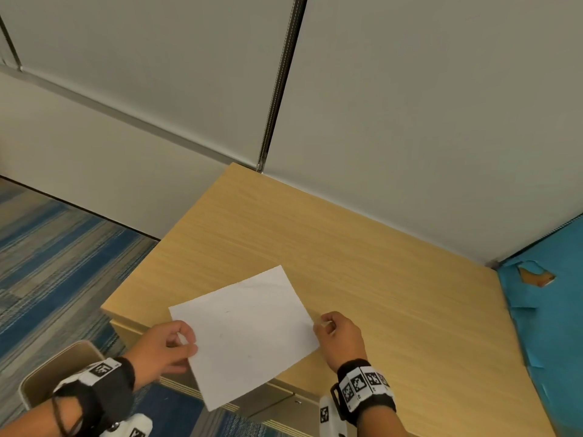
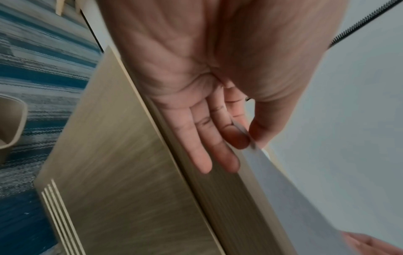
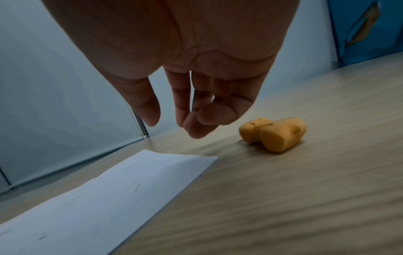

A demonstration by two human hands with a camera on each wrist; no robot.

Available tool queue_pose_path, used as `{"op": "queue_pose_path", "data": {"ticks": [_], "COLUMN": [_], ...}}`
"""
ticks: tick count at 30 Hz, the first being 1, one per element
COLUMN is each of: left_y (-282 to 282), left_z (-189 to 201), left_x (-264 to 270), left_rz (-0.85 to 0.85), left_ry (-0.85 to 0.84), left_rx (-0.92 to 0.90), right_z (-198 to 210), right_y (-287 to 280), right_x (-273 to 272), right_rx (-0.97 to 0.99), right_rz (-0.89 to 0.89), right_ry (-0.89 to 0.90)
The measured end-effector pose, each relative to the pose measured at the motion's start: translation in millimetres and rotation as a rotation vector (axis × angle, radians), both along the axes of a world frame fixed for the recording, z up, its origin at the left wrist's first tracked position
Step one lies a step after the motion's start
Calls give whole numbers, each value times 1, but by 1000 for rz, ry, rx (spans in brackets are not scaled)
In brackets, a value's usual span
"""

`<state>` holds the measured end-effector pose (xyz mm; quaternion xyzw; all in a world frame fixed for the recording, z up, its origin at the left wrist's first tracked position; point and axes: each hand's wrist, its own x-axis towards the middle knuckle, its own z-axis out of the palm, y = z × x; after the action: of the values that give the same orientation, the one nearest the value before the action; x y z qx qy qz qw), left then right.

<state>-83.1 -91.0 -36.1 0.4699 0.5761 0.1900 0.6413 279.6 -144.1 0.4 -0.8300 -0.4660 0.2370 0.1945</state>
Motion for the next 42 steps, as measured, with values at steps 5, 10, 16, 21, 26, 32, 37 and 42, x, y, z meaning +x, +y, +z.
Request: {"op": "queue_pose_path", "data": {"ticks": [5, 10, 16, 21, 26, 32, 37, 42], "left_y": [-1, 8, 25, 33, 52, 67, 75, 72], "left_z": [3, 0, 10, 13, 21, 24, 28, 30], "left_x": [-31, -49, -44, -33, -17, -9, 8, 18], "left_rz": [78, -5, -13, -186, -343, -437, -488, -556], "left_ry": [33, 152, 199, 318, 431, 512, 534, 652], "left_rx": [29, 139, 197, 272, 343, 382, 417, 503], "right_z": [-5, -14, -21, -23, -22, -16, -6, -6], "right_y": [-4, -8, -8, -10, -14, -11, -18, -27], "right_x": [-22, -43, -59, -62, -59, -45, -11, 32], "right_rx": [-105, -102, -49, -38, -158, -190, -42, -246], "right_rz": [58, 72, 0, 140, 325, 339, 93, -127], "right_ry": [-12, 17, 174, 74, -35, -27, -53, -249]}}
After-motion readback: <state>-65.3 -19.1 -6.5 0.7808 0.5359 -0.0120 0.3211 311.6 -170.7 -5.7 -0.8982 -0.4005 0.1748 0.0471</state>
